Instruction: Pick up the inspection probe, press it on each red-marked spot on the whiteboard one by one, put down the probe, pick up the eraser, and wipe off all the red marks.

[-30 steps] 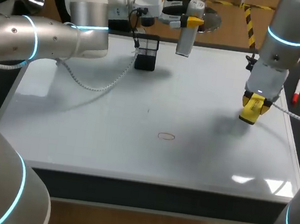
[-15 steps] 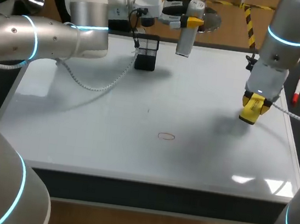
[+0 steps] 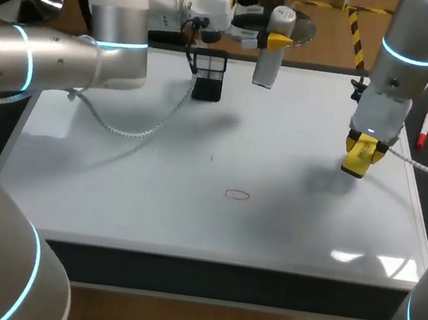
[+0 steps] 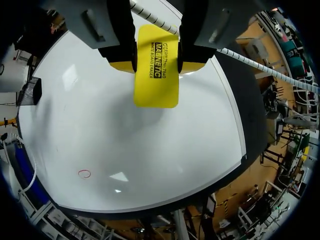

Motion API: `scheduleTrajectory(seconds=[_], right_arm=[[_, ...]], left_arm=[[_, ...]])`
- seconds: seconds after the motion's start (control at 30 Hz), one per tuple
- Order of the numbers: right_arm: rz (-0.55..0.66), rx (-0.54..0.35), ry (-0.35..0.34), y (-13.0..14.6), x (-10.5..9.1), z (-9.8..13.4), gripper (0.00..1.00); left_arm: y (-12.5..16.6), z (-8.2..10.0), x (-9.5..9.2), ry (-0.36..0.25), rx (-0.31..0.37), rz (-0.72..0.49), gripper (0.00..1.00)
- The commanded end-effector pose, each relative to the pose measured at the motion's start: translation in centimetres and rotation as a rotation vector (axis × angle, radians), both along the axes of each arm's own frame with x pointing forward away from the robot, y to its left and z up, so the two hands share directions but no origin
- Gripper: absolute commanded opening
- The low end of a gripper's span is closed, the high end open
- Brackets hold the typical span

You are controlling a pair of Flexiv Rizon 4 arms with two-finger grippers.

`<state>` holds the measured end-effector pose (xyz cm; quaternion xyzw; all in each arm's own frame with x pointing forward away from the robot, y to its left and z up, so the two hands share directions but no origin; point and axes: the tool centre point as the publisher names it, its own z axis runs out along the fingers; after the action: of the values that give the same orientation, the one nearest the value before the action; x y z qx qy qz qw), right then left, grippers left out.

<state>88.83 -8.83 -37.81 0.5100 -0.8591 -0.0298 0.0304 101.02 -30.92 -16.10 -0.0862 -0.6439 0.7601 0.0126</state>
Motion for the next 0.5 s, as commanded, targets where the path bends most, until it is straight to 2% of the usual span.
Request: scheduleTrajectory(seconds=[0.03, 0.23, 0.5], right_arm=[[0.002, -0.003, 0.000, -0.1, 0.1, 0.1, 0.00], [0.002, -0.003, 0.000, -0.1, 0.1, 0.1, 0.00], [0.002, -0.003, 0.000, -0.1, 0.1, 0.1, 0.00]], left_arm=[[0.8, 0.4, -3.7, 0.004, -0.001, 0.049, 0.00], [0.8, -0.2, -6.7, 0.009, 0.005, -0.021, 0.00], [1.2, -1.2, -9.7, 0.032, -0.002, -0.111, 0.00]])
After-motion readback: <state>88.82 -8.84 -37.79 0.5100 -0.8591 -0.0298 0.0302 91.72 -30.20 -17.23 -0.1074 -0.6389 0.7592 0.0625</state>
